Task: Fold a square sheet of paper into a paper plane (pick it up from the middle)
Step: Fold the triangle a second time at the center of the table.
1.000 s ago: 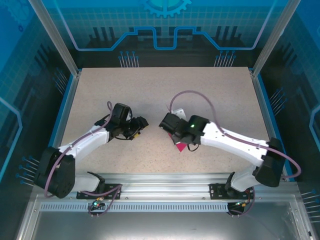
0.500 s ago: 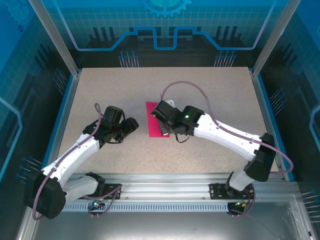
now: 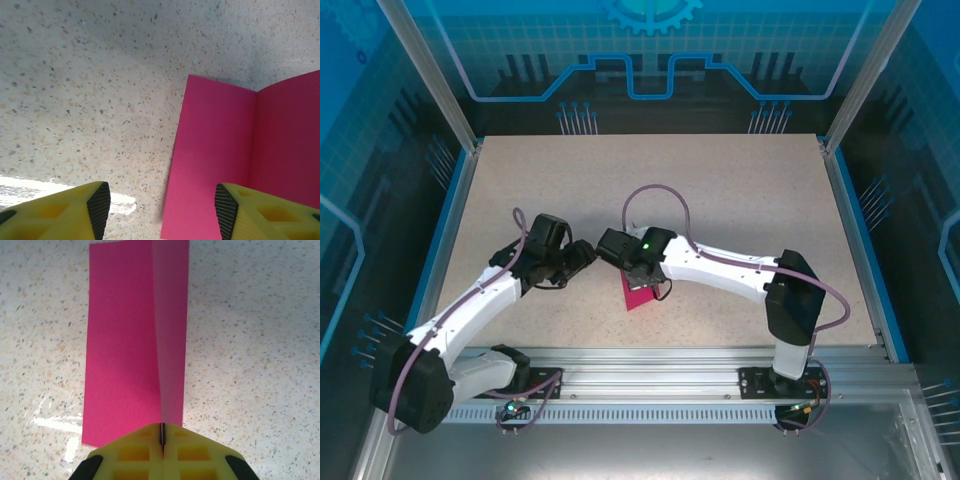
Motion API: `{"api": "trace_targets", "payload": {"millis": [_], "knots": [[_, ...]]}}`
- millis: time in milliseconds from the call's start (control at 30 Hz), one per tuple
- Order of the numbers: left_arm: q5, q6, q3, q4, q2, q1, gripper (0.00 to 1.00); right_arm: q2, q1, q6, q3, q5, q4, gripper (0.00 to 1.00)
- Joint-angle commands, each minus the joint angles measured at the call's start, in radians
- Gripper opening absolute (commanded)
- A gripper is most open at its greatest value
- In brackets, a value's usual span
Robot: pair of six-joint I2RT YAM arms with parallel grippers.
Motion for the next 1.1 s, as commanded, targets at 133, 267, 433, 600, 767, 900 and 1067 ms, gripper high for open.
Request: {"api": "trace_targets", "payload": {"millis": [133, 267, 433, 600, 767, 900, 1067], "knots": [[0.207, 0.036, -0.016, 0.182, 0.107, -0.01, 0.53, -0.038, 0.008, 0.1, -0.077, -0.011, 0.014, 0.0], [0.249, 0.017, 0.001, 0.251, 0.201, -0.039, 0.48, -0.011, 0.016, 0.091, -0.115, -0.084, 0.098, 0.0], [0.268, 0.001, 0.042, 0.276, 0.336, -0.084, 0.37, -0.006, 0.015, 0.033, -0.154, -0.149, 0.203, 0.02], [0.28, -0.034, 0.043, 0.326, 0.434, -0.106, 0.26, -0.023, 0.011, -0.032, -0.216, -0.188, 0.286, 0.06], [0.276, -0.051, 0.043, 0.352, 0.499, -0.122, 0.21, -0.069, 0.014, -0.098, -0.314, -0.226, 0.399, 0.18], [0.272, -0.058, 0.042, 0.363, 0.522, -0.122, 0.2, -0.102, 0.028, -0.149, -0.359, -0.217, 0.441, 0.25], [0.275, -0.056, 0.044, 0.366, 0.533, -0.124, 0.19, -0.125, 0.061, -0.202, -0.386, -0.161, 0.441, 0.27]]}}
